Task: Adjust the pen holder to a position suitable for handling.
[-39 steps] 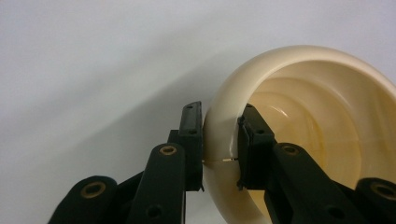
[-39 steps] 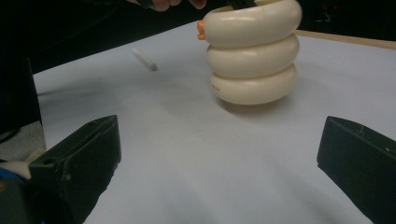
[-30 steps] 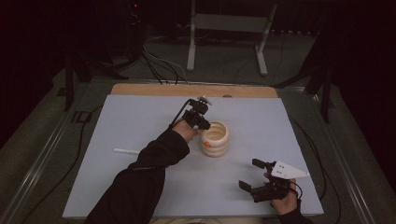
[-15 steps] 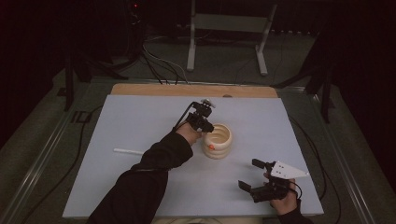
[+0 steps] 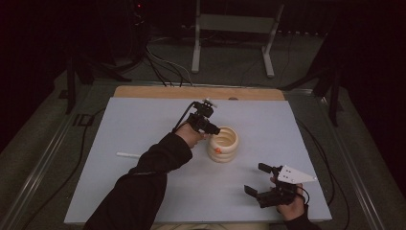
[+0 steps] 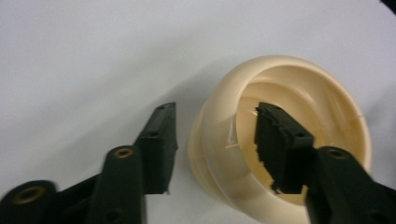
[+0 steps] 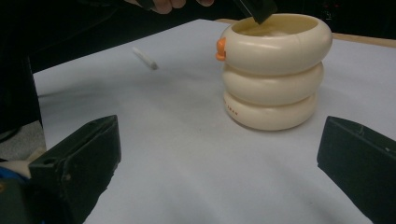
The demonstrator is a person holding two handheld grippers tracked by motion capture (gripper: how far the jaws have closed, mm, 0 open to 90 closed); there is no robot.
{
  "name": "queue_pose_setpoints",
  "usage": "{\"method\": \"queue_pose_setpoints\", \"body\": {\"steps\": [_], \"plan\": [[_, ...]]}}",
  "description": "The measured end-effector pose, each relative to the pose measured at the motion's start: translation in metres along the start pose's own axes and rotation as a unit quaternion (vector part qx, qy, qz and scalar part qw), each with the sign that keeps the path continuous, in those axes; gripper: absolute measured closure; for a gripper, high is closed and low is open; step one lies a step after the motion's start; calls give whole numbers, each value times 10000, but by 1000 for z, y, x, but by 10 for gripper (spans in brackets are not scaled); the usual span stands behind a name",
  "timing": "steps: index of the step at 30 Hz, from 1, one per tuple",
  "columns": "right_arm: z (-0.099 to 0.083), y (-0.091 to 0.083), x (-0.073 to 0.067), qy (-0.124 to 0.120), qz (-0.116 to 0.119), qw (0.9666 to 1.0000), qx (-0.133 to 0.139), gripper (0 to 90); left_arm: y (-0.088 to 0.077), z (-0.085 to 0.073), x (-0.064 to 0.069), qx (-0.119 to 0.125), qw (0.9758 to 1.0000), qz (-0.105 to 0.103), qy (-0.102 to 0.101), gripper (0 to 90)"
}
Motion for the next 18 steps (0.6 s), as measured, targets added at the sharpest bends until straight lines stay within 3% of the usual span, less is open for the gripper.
{"method": "queue_pose_setpoints", "body": {"steps": [12, 18], "plan": [[0, 1, 0, 19, 13, 10000, -20, 0, -26, -4, -13, 125, 9997, -182, 124, 382], [-1, 2, -1, 29, 13, 10000, -36, 0, -37, -11, -26, 89, 9996, -202, 168, 274]]}}
Point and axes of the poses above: each handheld gripper's, and its own axes: y roughly forward along the jaws, z roughly out of its top, x roughly to its right, the point moved 5 cm from there along y, roughly forward along the jaws, and after that the axes turned 6 degrees about -y, right-handed, at the moved point
